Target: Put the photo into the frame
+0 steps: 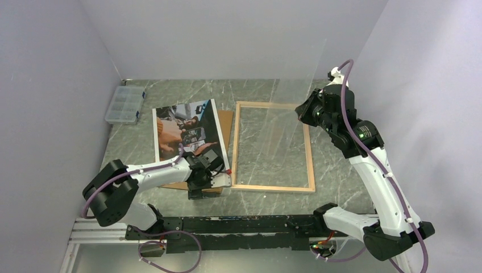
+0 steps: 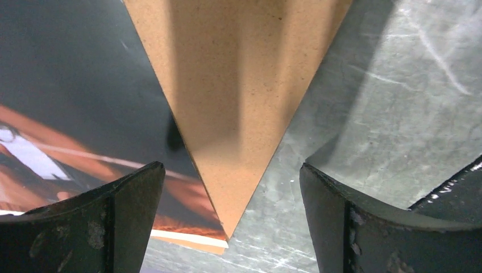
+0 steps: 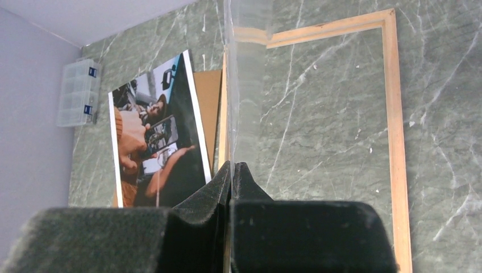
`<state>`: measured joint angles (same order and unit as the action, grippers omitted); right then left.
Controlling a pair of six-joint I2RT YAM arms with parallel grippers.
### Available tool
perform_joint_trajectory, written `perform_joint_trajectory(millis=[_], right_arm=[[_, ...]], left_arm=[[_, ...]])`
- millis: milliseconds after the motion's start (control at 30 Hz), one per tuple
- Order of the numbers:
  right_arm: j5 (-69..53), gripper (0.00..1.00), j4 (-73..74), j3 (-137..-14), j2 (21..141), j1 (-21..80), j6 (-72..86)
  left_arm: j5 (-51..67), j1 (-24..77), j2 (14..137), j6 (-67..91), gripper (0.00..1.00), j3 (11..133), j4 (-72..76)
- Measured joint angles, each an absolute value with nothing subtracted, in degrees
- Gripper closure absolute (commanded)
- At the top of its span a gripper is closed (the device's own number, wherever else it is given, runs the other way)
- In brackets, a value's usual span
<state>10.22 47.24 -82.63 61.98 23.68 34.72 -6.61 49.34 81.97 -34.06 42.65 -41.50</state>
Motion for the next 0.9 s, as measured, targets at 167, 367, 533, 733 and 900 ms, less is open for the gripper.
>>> perform_joint_trajectory(millis=[167,367,533,733,900], right_arm=[[10.24,1.0,47.27,-82.63,61.91,23.42,34.7],[10.2,1.0,47.66,-82.87,61.95,23.31,34.68],[10.09,1.0,47.81,-83.46,62.19,23.11,34.65],[9.89,1.0,48.49,-83.48,62.3,22.9,34.65],[9.37,1.0,50.19,-84.12,62.67,22.9,34.61]], left_arm=[[-9.21,49.43,82.35,-34.02,0.13,42.65,-40.93],[-9.02,44.25,82.35,-34.5,0.16,42.5,-40.27],[-8.32,36.71,82.35,-36.03,0.17,42.63,-39.48],[-3.62,31.83,83.85,-36.03,0.16,44.03,-40.53],[-3.44,30.22,84.27,-35.99,0.06,45.36,-41.36]])
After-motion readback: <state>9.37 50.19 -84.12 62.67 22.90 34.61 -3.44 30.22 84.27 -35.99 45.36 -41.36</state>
